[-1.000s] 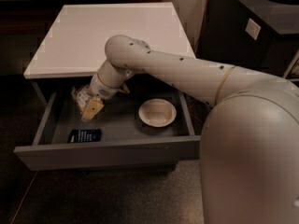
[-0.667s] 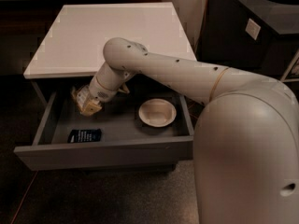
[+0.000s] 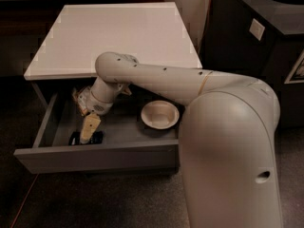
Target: Pick rxbar blueberry from top drawer and place on counter
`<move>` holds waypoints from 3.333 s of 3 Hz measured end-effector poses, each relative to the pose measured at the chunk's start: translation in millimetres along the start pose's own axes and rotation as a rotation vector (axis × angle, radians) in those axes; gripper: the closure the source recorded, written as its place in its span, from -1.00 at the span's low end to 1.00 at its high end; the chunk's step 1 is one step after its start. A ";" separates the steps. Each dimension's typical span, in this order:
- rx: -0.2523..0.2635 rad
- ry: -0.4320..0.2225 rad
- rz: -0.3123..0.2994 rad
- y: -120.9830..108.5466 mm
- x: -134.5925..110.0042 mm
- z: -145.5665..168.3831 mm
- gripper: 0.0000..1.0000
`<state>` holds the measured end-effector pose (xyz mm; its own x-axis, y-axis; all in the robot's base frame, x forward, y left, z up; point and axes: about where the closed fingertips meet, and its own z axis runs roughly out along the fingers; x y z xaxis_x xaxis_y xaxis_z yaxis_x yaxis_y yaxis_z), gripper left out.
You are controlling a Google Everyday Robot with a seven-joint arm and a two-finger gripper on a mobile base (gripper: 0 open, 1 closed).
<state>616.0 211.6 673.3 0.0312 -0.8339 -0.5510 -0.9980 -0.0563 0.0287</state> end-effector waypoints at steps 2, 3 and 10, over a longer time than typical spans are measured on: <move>-0.002 0.066 -0.007 10.9 3.5 38.6 -1.00; 0.005 0.085 -0.009 9.8 4.7 47.9 -1.00; 0.207 0.087 -0.008 4.5 15.2 -32.7 1.00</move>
Offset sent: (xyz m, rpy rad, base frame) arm -0.0121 0.0241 -0.0458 -0.0914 -0.0211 0.0000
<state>613.8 180.8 692.3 0.0348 -0.8784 -0.4766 -0.9874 0.0433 -0.1519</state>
